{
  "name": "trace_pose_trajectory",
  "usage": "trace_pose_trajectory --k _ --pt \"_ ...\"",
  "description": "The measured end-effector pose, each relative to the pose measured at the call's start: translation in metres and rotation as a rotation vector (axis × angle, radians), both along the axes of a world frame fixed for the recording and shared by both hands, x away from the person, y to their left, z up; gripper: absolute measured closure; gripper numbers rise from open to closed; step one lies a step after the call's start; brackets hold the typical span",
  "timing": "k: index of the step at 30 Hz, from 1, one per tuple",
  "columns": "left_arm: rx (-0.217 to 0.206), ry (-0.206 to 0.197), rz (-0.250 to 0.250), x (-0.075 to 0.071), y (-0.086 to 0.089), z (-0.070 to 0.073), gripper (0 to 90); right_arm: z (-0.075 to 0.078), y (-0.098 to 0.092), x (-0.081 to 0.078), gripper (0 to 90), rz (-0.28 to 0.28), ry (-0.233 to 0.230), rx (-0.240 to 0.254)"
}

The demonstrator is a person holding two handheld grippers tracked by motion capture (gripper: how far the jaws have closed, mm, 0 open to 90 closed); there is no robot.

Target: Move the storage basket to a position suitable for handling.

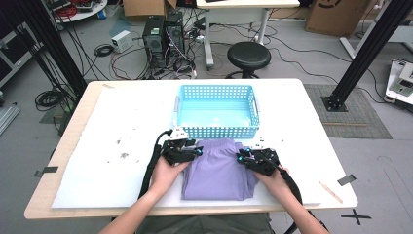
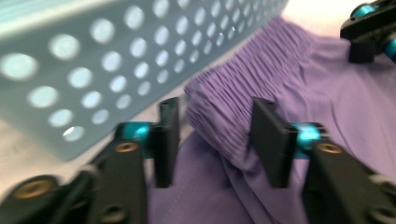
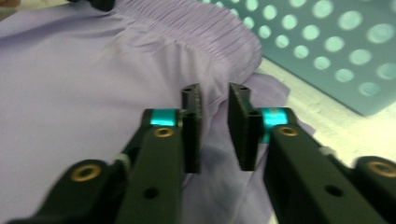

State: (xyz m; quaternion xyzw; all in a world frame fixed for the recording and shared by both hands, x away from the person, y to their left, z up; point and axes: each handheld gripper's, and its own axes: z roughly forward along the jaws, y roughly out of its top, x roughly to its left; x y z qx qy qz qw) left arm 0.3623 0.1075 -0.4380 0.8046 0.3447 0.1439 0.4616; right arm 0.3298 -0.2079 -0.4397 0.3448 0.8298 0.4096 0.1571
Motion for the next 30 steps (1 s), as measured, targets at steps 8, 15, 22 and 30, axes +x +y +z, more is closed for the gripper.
trace_pose_trajectory --k 8,15,22,30 --pt "-0.019 -0.101 -0.010 -0.006 0.018 0.010 38.4 0.007 -0.021 0.003 51.3 -0.094 -0.080 0.052" --pt "-0.051 -0.162 0.037 -0.006 0.044 0.016 35.4 0.011 -0.051 0.010 46.4 -0.202 -0.121 0.102" --pt "-0.049 -0.173 0.085 -0.003 0.070 0.020 34.3 0.013 -0.065 0.015 43.2 -0.274 -0.152 0.115" --pt "-0.004 -0.214 0.139 -0.003 0.094 0.025 34.0 0.016 -0.071 0.017 41.9 -0.301 -0.201 0.108"
